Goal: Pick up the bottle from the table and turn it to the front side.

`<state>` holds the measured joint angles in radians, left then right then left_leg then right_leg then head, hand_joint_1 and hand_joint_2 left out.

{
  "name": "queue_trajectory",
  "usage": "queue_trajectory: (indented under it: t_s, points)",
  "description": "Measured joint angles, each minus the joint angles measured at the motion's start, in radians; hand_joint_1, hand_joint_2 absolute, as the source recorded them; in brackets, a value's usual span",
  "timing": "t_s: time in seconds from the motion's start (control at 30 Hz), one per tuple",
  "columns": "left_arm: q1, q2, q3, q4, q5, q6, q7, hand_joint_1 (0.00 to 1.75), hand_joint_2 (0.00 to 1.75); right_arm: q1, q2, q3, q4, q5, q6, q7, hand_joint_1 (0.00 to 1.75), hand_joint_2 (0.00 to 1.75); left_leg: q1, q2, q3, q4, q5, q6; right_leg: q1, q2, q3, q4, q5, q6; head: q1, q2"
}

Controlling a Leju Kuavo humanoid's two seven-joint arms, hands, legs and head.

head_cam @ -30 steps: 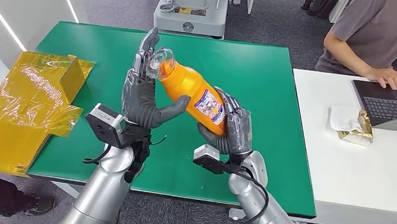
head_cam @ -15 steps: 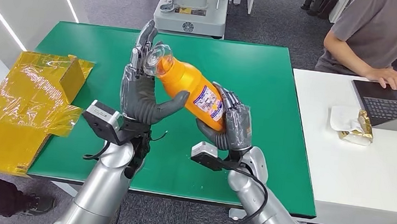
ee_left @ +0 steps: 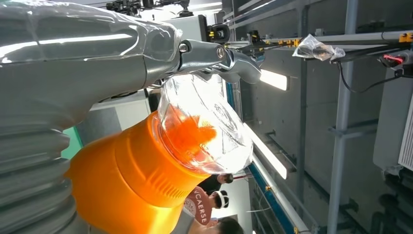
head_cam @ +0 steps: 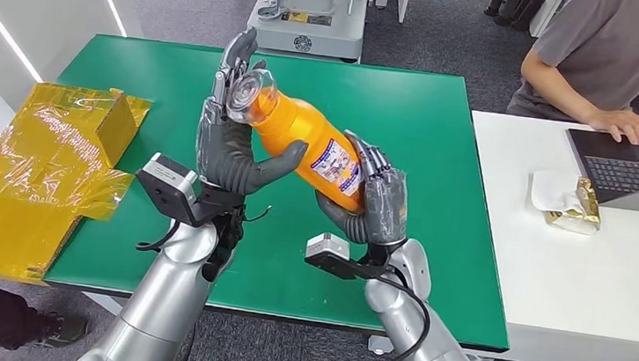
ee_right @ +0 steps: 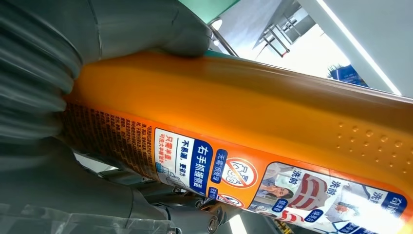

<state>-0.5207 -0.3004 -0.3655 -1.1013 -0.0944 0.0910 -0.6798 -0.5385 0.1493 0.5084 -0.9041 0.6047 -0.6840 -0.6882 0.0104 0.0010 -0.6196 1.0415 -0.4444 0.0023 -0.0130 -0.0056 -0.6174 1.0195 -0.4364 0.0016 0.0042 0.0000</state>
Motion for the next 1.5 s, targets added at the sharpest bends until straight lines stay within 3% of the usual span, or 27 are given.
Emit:
queue_trajectory:
  t_s: [0.33,0.77,1.37,1.5]
  points:
    - [0.002,0.001,0.0,-0.002,0.004,-0.018,0.022,0.0,1.75,0.003,0.006,-0.002,0.018,0.005,0.0,0.0,1.75,1.75,0.0,0.0,0.0,0.0,0.0,0.0,0.0,0.0,0.0,0.0,0.0,0.0,0.0,0.0]
    - [0.011,0.0,-0.024,0.013,0.036,-0.155,0.064,0.0,1.75,0.014,0.044,-0.093,-0.002,0.226,0.0,0.0,1.75,1.75,0.0,0.0,0.0,0.0,0.0,0.0,0.0,0.0,-0.001,0.0,0.0,0.0,0.0,0.0]
    - [0.008,-0.013,-0.033,0.06,0.039,-0.167,0.087,0.0,1.75,0.008,0.089,-0.127,-0.004,0.233,0.0,-0.004,1.75,1.75,0.0,0.0,0.0,0.0,0.0,0.0,0.0,0.001,-0.001,0.0,0.0,0.0,0.0,0.0]
    - [0.01,-0.02,-0.031,0.062,0.046,-0.13,0.067,1.68,1.75,0.005,0.093,-0.127,0.0,0.233,0.0,-0.004,1.75,1.75,0.0,0.0,0.0,0.0,0.0,0.0,0.0,0.001,-0.001,0.0,0.0,0.0,0.0,0.0]
